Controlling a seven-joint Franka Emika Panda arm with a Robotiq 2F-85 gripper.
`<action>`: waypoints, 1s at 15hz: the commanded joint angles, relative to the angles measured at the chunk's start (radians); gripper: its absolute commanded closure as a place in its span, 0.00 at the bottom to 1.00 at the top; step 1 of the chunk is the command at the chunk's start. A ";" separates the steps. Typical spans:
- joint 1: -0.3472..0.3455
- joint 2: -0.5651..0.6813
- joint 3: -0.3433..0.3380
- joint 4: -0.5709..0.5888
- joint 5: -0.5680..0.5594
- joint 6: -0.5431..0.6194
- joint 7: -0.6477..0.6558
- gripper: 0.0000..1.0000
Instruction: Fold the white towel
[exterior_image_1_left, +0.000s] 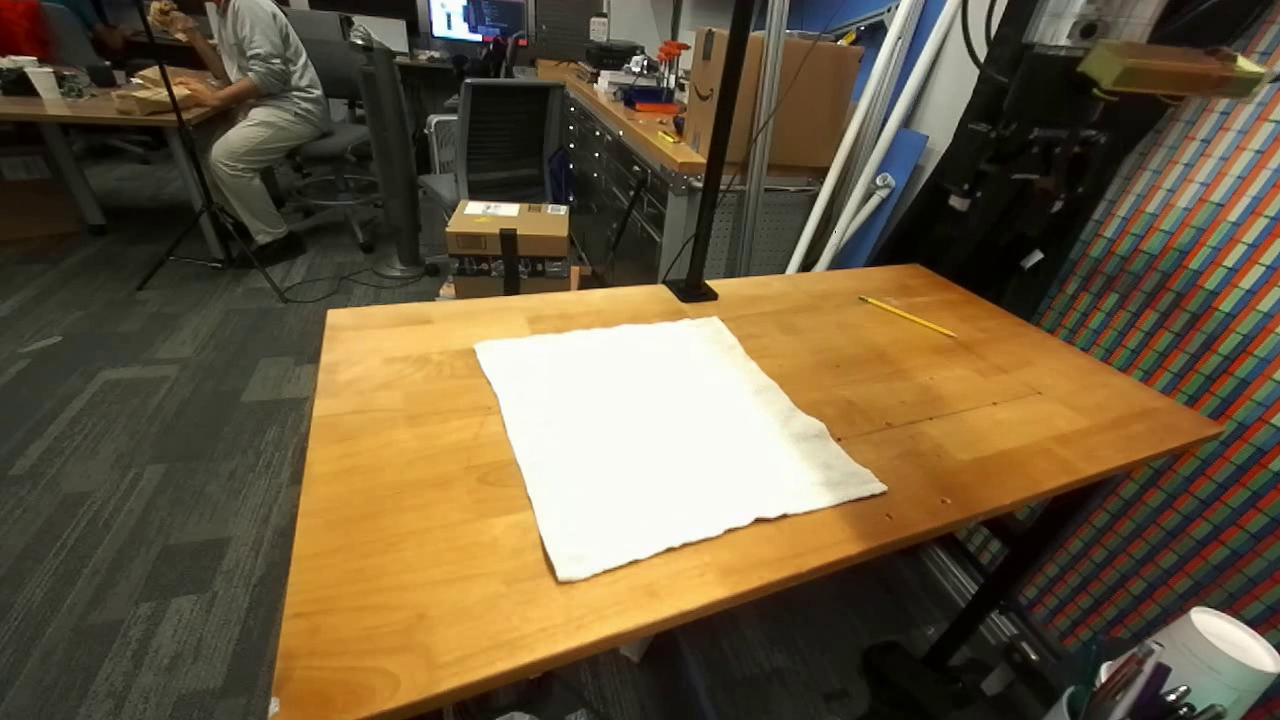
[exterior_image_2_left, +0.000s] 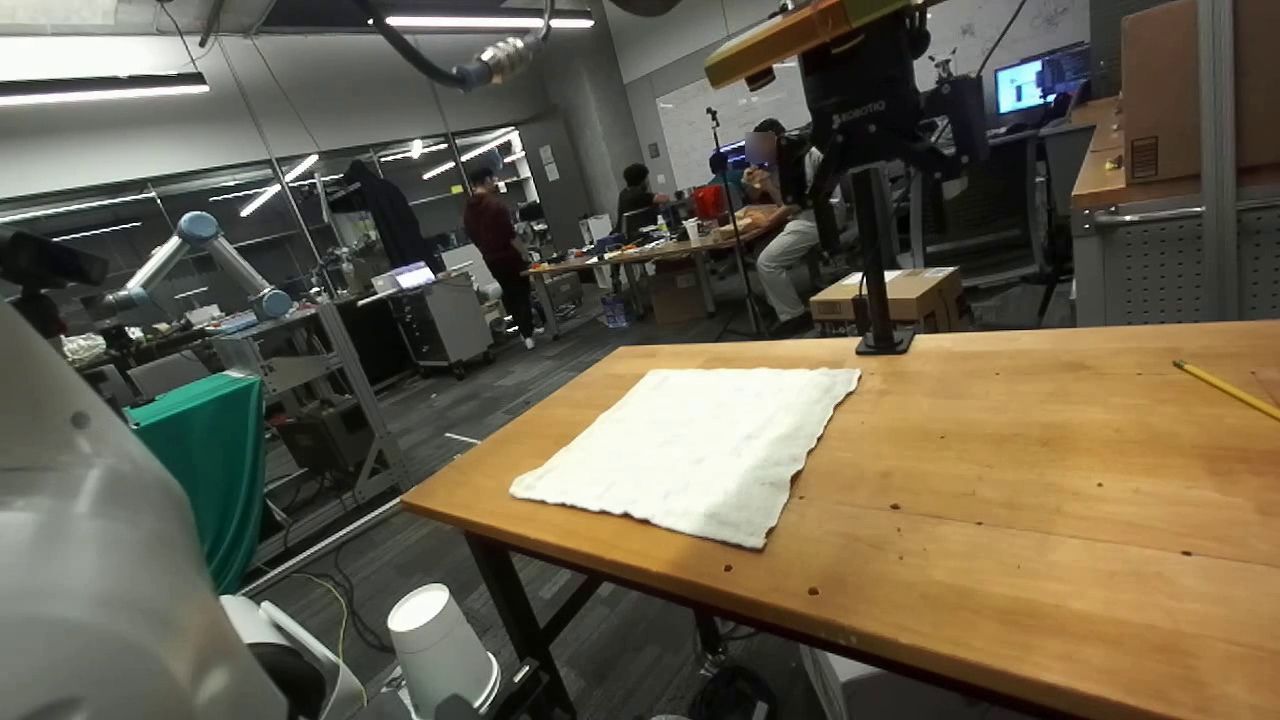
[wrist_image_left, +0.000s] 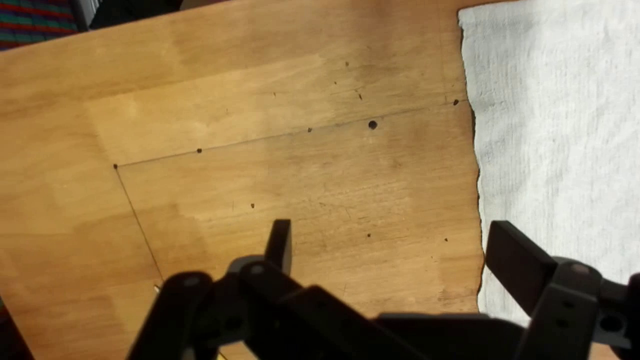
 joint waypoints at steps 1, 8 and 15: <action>0.022 0.033 0.047 0.025 -0.050 0.044 0.091 0.00; 0.047 0.019 0.075 -0.067 0.084 0.027 0.224 0.00; 0.055 0.031 0.089 -0.180 0.158 0.083 0.301 0.00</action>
